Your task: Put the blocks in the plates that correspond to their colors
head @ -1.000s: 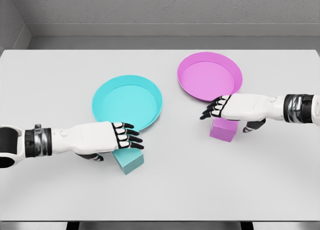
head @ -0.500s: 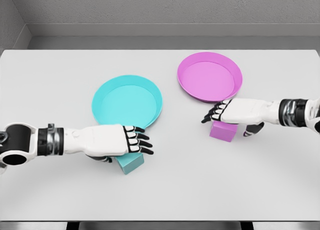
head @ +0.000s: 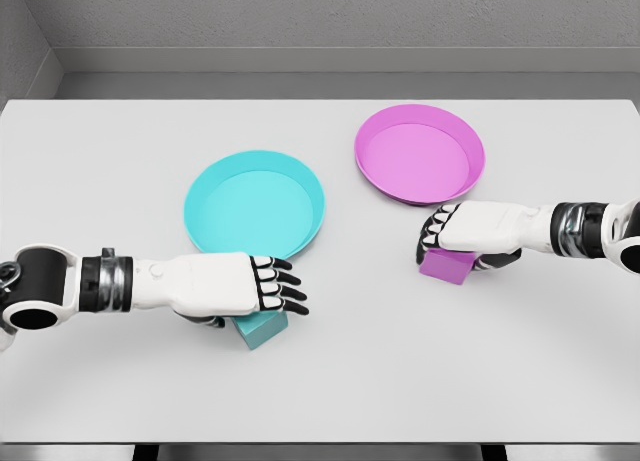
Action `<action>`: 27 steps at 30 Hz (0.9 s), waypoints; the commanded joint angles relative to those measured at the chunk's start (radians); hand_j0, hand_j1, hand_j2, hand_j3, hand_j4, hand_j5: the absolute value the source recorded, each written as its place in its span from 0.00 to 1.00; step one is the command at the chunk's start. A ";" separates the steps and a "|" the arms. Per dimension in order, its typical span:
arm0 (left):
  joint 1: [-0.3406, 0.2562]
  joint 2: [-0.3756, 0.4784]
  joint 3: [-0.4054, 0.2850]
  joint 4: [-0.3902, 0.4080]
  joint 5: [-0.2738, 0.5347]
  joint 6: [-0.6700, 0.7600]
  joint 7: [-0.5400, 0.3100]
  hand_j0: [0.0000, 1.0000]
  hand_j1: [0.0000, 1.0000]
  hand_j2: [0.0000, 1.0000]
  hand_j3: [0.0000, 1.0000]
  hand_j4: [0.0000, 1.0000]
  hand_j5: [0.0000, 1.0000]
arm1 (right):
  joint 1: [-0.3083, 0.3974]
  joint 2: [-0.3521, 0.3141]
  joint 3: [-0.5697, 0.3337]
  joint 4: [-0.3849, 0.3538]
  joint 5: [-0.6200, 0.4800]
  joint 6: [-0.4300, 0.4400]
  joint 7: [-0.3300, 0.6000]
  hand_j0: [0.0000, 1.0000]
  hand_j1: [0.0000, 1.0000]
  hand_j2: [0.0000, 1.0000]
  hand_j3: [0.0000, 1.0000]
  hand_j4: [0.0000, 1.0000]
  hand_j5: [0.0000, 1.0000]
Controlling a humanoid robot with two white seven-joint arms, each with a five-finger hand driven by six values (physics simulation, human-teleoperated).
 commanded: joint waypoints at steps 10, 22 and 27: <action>-0.015 -0.015 -0.015 0.000 0.004 0.001 -0.100 0.52 0.52 0.52 0.52 0.52 0.52 | -0.032 0.001 -0.008 -0.010 -0.002 0.002 0.000 0.50 0.50 0.50 0.50 0.50 0.50; -0.041 0.025 -0.017 0.000 0.015 0.001 -0.097 0.54 0.54 0.54 0.54 0.54 0.54 | -0.086 0.006 -0.091 0.001 -0.005 0.080 0.000 0.50 0.50 0.50 0.50 0.50 0.50; -0.049 0.088 -0.017 -0.002 0.015 0.001 -0.098 0.54 0.54 0.54 0.54 0.54 0.54 | -0.103 0.029 -0.087 0.006 -0.002 0.176 0.000 0.50 0.50 0.50 0.50 0.50 0.50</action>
